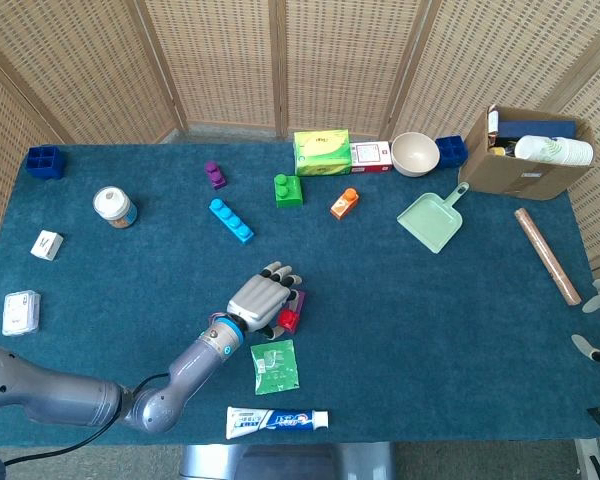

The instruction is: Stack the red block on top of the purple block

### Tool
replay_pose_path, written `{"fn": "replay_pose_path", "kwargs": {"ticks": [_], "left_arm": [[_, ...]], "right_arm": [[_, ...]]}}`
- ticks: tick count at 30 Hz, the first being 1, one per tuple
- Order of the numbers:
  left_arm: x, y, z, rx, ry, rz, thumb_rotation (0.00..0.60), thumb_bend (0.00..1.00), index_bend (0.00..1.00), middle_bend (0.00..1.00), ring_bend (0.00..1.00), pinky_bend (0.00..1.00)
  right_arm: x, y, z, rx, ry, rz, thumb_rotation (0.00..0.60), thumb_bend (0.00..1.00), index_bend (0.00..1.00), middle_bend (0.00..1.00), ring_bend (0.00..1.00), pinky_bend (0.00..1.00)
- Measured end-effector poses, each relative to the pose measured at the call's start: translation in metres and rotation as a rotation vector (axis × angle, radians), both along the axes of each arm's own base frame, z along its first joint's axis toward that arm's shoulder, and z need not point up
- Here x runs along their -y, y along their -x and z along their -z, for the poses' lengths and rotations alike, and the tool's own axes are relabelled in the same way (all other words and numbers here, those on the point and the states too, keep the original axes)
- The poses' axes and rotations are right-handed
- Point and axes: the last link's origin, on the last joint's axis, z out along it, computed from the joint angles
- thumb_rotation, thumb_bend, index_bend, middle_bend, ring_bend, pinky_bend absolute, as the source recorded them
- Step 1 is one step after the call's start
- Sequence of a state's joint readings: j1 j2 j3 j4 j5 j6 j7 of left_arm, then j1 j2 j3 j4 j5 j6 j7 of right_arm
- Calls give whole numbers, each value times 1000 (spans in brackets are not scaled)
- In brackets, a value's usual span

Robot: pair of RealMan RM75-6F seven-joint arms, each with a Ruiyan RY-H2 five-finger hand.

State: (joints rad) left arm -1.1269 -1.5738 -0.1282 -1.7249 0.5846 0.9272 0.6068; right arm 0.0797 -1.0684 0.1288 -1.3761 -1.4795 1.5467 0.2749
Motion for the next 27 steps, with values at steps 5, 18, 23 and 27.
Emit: {"fn": "replay_pose_path", "kwargs": {"ticks": [5, 18, 23, 27], "left_arm": [[0, 1, 2, -8, -3, -1, 600, 392, 517, 165, 65, 0], [0, 0, 8, -20, -3, 14, 600, 392, 517, 165, 56, 0], [1, -2, 8, -28, -15, 43, 600, 392, 497, 156, 37, 0], [2, -3, 6, -28, -17, 52, 600, 391, 346, 111, 4, 0]], "right_arm": [[0, 1, 0, 2, 0, 2, 600, 37, 499, 307, 103, 169], [-1, 5, -1, 6, 5, 13, 600, 34, 500, 307, 100, 169], [-1, 5, -1, 8, 5, 14, 600, 34, 500, 306, 97, 169], [-2, 5, -1, 8, 6, 13, 600, 34, 500, 306, 97, 169]]}}
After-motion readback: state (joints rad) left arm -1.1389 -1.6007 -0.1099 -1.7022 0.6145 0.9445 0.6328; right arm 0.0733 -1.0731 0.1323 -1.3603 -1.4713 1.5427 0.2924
